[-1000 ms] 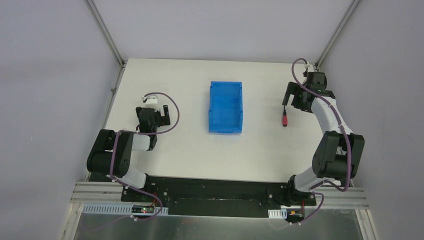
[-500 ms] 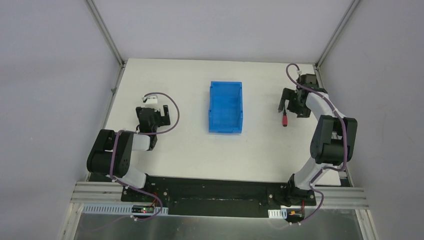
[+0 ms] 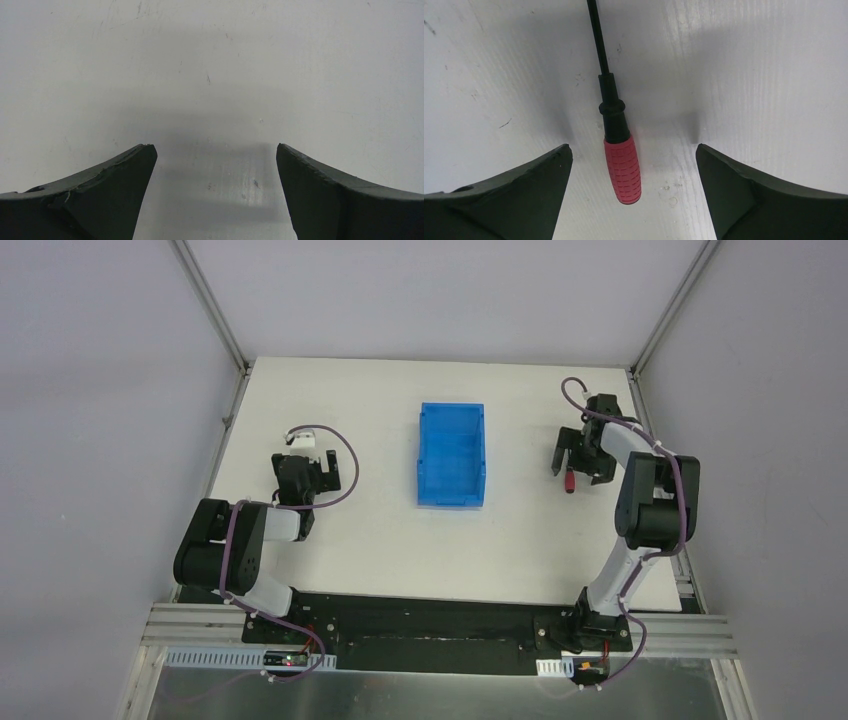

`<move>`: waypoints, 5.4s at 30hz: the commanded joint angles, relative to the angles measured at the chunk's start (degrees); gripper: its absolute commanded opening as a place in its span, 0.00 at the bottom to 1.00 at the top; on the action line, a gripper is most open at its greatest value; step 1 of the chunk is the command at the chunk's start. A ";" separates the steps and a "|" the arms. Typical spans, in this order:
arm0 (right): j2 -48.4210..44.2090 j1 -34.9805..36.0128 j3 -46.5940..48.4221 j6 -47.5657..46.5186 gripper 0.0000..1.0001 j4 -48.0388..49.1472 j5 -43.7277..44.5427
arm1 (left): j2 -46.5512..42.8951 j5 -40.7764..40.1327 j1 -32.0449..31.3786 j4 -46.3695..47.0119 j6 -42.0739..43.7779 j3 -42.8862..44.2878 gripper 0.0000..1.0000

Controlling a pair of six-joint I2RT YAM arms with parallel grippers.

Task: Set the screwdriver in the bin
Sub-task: Pick up the screwdriver from the center of the board, then place the screwdriver in the bin.

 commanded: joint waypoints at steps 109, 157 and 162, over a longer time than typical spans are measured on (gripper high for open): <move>-2.62 40.92 17.03 23.88 0.14 4.13 10.24 | -0.78 0.56 0.68 1.64 -0.32 0.19 0.99; 8.65 45.56 17.46 28.98 0.47 5.28 20.07 | -0.74 0.56 0.68 1.64 -0.32 0.12 0.99; 5.74 45.81 19.22 27.02 0.49 4.53 21.48 | -0.75 0.57 0.68 1.64 -0.32 0.19 0.99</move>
